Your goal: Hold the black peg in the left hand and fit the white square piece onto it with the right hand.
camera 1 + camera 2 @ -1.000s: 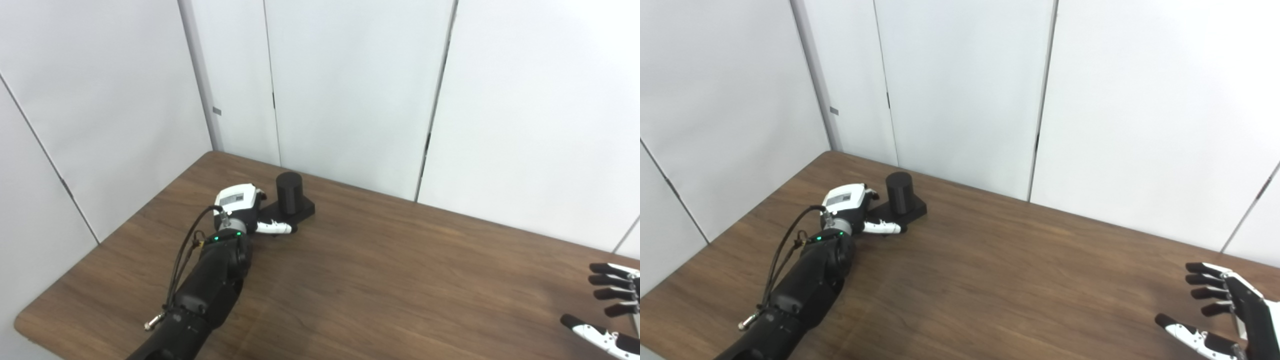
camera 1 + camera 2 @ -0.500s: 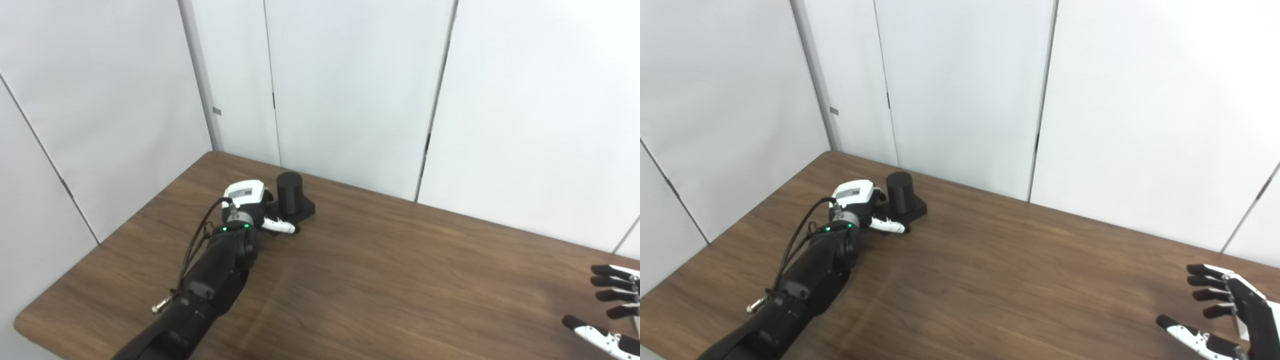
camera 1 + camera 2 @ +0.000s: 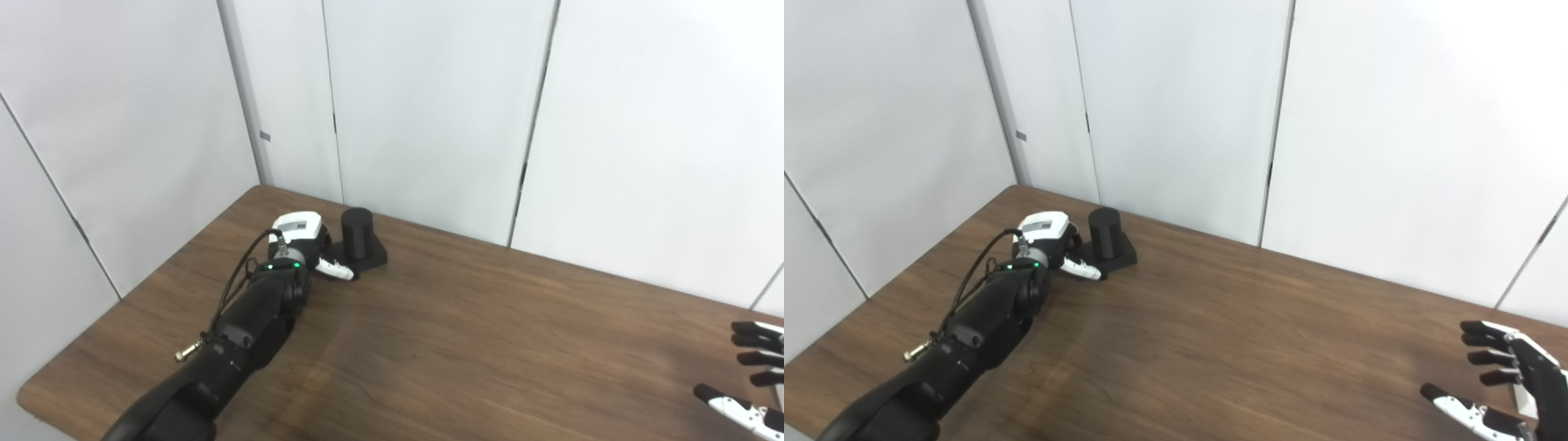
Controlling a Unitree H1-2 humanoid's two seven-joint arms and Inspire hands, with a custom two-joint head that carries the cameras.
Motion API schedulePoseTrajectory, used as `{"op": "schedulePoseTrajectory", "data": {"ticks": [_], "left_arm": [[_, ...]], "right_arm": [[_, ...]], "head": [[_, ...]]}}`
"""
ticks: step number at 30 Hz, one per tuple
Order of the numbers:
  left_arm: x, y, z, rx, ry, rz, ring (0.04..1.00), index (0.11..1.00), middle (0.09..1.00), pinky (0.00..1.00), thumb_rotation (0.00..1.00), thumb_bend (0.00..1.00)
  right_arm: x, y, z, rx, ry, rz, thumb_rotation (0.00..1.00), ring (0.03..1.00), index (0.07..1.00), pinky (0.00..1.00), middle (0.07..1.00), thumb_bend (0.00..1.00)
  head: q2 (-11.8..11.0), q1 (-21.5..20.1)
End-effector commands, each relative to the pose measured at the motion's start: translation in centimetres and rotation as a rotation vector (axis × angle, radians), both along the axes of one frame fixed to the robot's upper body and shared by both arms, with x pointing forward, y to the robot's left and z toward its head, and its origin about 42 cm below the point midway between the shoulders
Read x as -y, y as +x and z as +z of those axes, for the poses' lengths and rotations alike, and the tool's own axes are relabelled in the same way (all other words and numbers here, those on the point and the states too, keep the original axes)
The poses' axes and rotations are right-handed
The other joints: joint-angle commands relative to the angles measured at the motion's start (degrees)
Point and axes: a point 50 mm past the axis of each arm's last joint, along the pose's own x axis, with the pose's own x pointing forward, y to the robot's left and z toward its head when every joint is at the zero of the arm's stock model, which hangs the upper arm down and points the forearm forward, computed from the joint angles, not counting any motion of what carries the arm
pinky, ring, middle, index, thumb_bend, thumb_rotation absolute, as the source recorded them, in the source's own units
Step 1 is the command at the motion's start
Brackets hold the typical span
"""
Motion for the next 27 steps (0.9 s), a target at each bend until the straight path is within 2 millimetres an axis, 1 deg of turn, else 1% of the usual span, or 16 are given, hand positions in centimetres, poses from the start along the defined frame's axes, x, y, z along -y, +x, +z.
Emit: {"op": "schedulePoseTrajectory", "data": {"ticks": [1, 2, 3, 4, 6, 7, 8, 10, 11, 12, 13, 14, 15, 19, 22, 27], "left_arm": [[-0.6, 0.4, 1.5, 0.016, -0.012, 0.001, 0.876, 0.597, 0.8, 0.74, 0.3, 0.78], [-0.5, 0.3, 1.4, 0.015, -0.027, -0.003, 0.865, 0.551, 0.784, 0.74, 0.29, 0.79], [-0.4, 0.3, 1.4, 0.014, -0.036, -0.007, 0.833, 0.525, 0.758, 0.68, 0.28, 0.8], [-0.2, 0.2, 1.3, 0.013, -0.039, -0.011, 0.81, 0.511, 0.74, 0.65, 0.27, 0.81], [0.2, 0.0, 1.1, 0.022, -0.029, -0.03, 0.768, 0.519, 0.703, 0.6, 0.27, 0.86], [0.4, -0.1, 1.1, 0.025, -0.025, -0.043, 0.754, 0.533, 0.689, 0.6, 0.26, 0.87], [0.5, -0.3, 1.0, 0.032, -0.025, -0.068, 0.761, 0.537, 0.696, 0.64, 0.25, 0.88], [0.8, -0.5, 0.8, 0.041, -0.029, -0.115, 0.804, 0.513, 0.769, 0.71, 0.21, 0.87], [1.0, -0.6, 0.7, 0.043, -0.035, -0.146, 0.814, 0.505, 0.785, 0.72, 0.18, 0.8], [1.2, -0.6, 0.7, 0.043, -0.039, -0.166, 0.821, 0.495, 0.798, 0.72, 0.13, 0.66], [1.4, -0.7, 0.6, 0.041, -0.041, -0.193, 0.825, 0.49, 0.806, 0.72, 0.1, 0.59], [1.8, -0.8, 0.4, 0.04, -0.056, -0.224, 0.828, 0.487, 0.813, 0.72, 0.09, 0.56], [2.3, -1.0, 0.2, 0.04, -0.066, -0.256, 0.842, 0.485, 0.818, 0.74, 0.08, 0.54], [3.8, -1.7, -0.4, 0.032, -0.09, -0.342, 0.854, 0.482, 0.827, 0.73, 0.07, 0.52], [5.6, -2.3, -0.9, 0.056, -0.114, -0.42, 0.846, 0.483, 0.822, 0.71, 0.07, 0.52], [8.5, -3.1, -1.4, 0.062, -0.135, -0.545, 0.85, 0.485, 0.831, 0.73, 0.07, 0.52]], "right_arm": [[-0.1, 0.3, 1.8, 0.071, -0.014, 0.018, 0.0, 0.633, 0.689, 0.54, 0.686, 0.58], [-0.1, 0.4, 1.8, 0.072, -0.014, 0.02, 0.0, 0.63, 0.686, 0.54, 0.683, 0.58], [-0.1, 0.4, 1.8, 0.072, -0.014, 0.02, 0.0, 0.629, 0.685, 0.54, 0.682, 0.58], [-0.1, 0.4, 1.8, 0.072, -0.016, 0.021, 0.0, 0.63, 0.684, 0.54, 0.682, 0.58], [-0.1, 0.5, 1.8, 0.071, -0.022, 0.02, 0.0, 0.631, 0.683, 0.54, 0.681, 0.58], [-0.2, 0.5, 1.8, 0.069, -0.025, 0.019, 0.0, 0.633, 0.683, 0.53, 0.682, 0.58], [-0.2, 0.5, 1.9, 0.066, -0.024, 0.017, 0.0, 0.635, 0.685, 0.54, 0.683, 0.58], [-0.2, 0.4, 1.9, 0.065, -0.018, 0.015, 0.0, 0.639, 0.687, 0.54, 0.687, 0.58], [-0.2, 0.5, 1.9, 0.069, -0.017, 0.016, 0.0, 0.637, 0.687, 0.54, 0.687, 0.59], [-0.3, 0.5, 1.9, 0.073, -0.018, 0.017, 0.0, 0.634, 0.686, 0.54, 0.686, 0.59], [-0.3, 0.5, 1.9, 0.074, -0.017, 0.018, 0.0, 0.632, 0.685, 0.53, 0.685, 0.59], [-0.4, 0.6, 1.9, 0.076, -0.015, 0.022, 0.0, 0.631, 0.684, 0.53, 0.685, 0.59], [-0.4, 0.6, 1.9, 0.076, -0.013, 0.024, 0.0, 0.631, 0.682, 0.54, 0.685, 0.59], [-0.6, 0.5, 2.0, 0.071, -0.019, 0.02, 0.0, 0.633, 0.684, 0.54, 0.684, 0.59], [-0.7, 0.5, 2.0, 0.073, -0.018, 0.019, 0.0, 0.63, 0.684, 0.54, 0.682, 0.59], [-0.9, 0.7, 1.8, 0.075, -0.021, 0.022, 0.0, 0.629, 0.683, 0.56, 0.681, 0.6]], "head": [[0.0, 0.1], [0.0, 0.2], [0.0, 0.2], [0.0, 0.2], [0.1, 0.3], [0.1, 0.3], [0.1, 0.3], [0.1, 0.3], [0.4, 0.0], [0.4, 0.0], [0.4, -0.3], [0.4, -0.4], [0.5, -0.5], [0.8, -1.3], [1.0, -1.9], [1.1, -3.6]]}}
